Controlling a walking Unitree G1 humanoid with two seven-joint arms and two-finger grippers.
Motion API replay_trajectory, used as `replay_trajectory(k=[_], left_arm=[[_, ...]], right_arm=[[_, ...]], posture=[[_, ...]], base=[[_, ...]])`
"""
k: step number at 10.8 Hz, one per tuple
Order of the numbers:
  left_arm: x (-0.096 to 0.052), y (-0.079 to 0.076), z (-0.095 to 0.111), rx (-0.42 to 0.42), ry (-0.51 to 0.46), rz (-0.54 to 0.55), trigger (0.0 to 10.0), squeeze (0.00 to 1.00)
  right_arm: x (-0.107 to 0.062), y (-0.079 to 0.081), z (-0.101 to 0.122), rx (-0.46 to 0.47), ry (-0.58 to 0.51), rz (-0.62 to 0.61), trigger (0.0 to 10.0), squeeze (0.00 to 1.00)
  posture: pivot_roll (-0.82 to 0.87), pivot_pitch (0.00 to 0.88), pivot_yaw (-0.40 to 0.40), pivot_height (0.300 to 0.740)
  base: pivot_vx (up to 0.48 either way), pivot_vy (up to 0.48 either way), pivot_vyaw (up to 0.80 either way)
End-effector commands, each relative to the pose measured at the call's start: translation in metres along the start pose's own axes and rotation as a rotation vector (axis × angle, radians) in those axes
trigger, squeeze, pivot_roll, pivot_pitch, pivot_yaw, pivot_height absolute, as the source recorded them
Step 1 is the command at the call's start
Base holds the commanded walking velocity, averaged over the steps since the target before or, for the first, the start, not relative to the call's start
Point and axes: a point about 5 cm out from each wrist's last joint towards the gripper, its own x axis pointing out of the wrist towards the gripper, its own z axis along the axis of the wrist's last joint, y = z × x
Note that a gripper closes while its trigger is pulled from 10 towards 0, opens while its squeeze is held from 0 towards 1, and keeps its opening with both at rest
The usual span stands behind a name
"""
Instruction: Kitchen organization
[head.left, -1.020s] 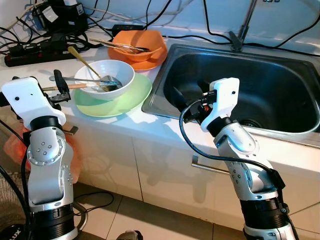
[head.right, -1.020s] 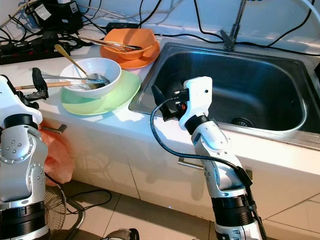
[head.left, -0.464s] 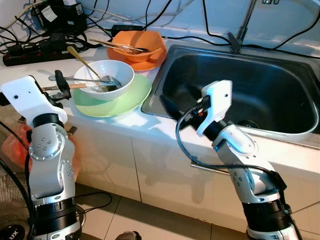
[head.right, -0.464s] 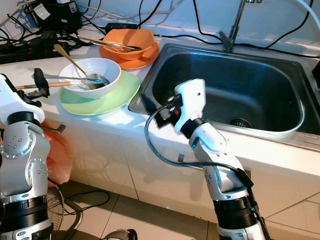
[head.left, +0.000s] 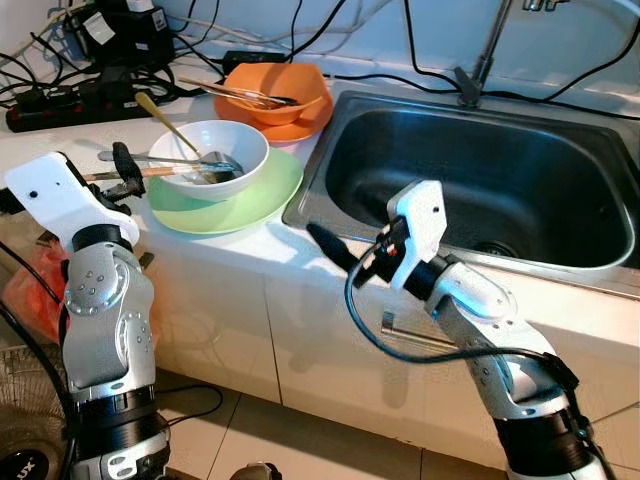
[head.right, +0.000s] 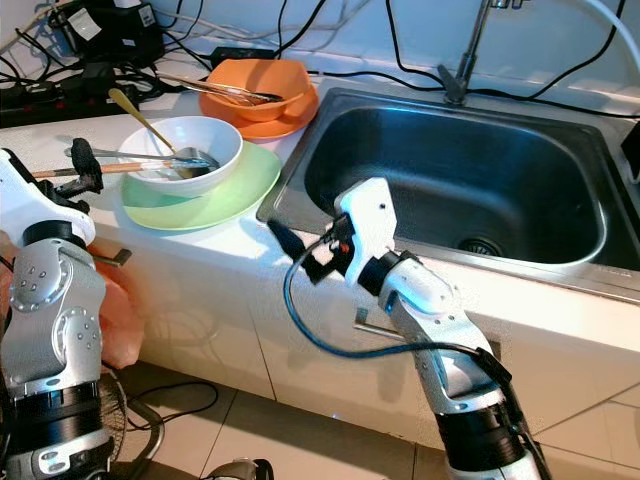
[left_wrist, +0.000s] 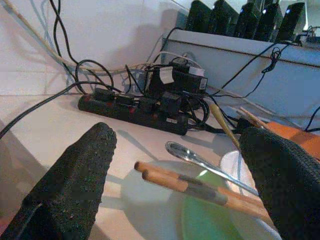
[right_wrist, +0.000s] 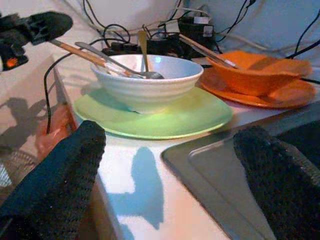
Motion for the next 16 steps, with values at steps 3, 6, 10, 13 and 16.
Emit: replay_trajectory(k=[3, 6, 10, 13, 16], left_arm=[[0.006, -0.009, -0.006, -0.101, 0.051, -0.044, 10.0, 0.0], [0.01, -0.014, -0.019, -0.167, 0.111, -0.071, 10.0, 0.0], [0.013, -0.018, -0.015, -0.159, 0.069, -0.114, 0.0, 0.0], [0.011, -0.015, -0.017, -0.147, 0.071, -0.118, 0.0, 0.0], [0.011, -0.019, -0.015, -0.165, 0.077, -0.133, 0.0, 0.0]], right_arm=[[-0.003, 0.002, 0.002, -0.003, 0.0, 0.026, 10.0, 0.0], [-0.004, 0.002, 0.004, 0.006, -0.01, 0.016, 10.0, 0.0], [-0.004, 0.0, 0.003, -0.001, -0.009, -0.002, 10.0, 0.0], [-0.003, -0.005, 0.005, -0.005, -0.027, -0.045, 10.0, 0.0], [-0.006, 0.005, 0.003, 0.018, -0.025, 0.022, 10.0, 0.0]], posture=[[0.02, 0.07, 0.016, 0.74], [0.01, 0.071, 0.022, 0.74], [0.01, 0.065, 0.027, 0.74], [0.02, 0.061, 0.028, 0.74], [0.01, 0.062, 0.034, 0.74]], base=[[0.0, 0.0, 0.0], [0.0, 0.0, 0.0], [0.0, 0.0, 0.0], [0.0, 0.0, 0.0], [0.0, 0.0, 0.0]])
